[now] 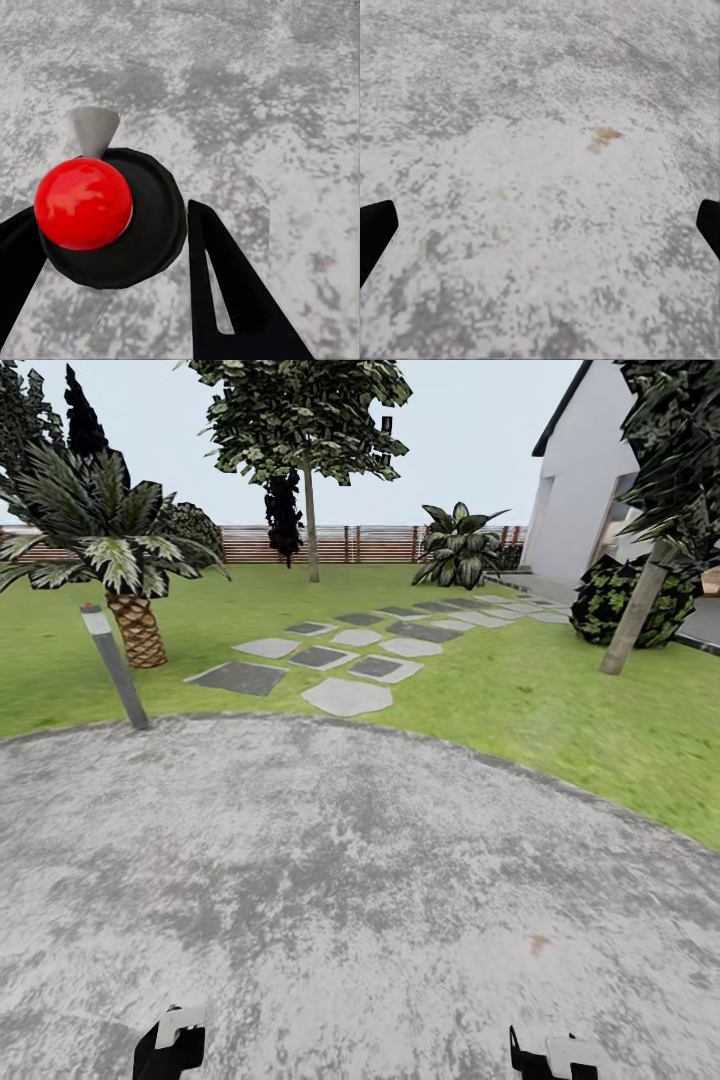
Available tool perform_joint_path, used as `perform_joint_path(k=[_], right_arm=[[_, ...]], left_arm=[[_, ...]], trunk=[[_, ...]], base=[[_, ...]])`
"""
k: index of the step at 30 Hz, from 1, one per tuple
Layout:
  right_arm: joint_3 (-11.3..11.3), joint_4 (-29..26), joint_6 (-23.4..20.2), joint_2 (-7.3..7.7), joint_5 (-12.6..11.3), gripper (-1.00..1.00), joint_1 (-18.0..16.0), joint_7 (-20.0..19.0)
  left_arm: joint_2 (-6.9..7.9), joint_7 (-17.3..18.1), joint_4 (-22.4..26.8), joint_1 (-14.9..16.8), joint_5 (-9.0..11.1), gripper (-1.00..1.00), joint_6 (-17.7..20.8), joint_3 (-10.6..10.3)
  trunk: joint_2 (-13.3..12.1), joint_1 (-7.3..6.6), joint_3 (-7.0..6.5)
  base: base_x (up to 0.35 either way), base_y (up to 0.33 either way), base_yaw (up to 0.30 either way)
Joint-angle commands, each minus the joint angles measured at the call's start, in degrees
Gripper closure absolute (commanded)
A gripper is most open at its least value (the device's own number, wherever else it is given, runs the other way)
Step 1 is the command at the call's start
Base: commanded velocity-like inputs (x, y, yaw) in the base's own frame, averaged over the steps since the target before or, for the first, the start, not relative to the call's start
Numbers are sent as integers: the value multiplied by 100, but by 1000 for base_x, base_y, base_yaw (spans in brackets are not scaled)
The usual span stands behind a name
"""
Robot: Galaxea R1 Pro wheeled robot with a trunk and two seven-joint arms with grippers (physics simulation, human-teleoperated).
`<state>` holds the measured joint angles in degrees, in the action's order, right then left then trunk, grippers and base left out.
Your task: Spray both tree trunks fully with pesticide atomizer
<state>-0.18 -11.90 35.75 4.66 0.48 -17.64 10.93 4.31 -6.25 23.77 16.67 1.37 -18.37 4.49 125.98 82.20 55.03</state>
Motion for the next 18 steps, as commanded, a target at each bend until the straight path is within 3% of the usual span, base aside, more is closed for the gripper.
perform_joint_path(k=[1,8,10,14,18], right_arm=[[0,4,15,0,5,-100,-3,14],[-7,12,130,9,-9,-100,-3,45],[-10,18,347,13,-15,-100,3,47],[-13,309,1191,12,-17,-100,59,49],[-5,540,1510,6,-1,-100,83,27]], left_arm=[[0,-8,-4,3,13,100,-20,-1],[0,-8,-4,3,13,100,-20,-1],[0,-8,-5,3,13,100,-17,-1],[0,-8,-6,3,13,100,-16,-1],[0,-2,-4,3,13,100,-19,-1]], trunk=[[2,2,5],[2,2,5],[2,2,5],[2,2,5],[2,2,5]], base=[[338,0,0],[339,0,0],[339,0,0],[339,0,0],[339,0,0]])
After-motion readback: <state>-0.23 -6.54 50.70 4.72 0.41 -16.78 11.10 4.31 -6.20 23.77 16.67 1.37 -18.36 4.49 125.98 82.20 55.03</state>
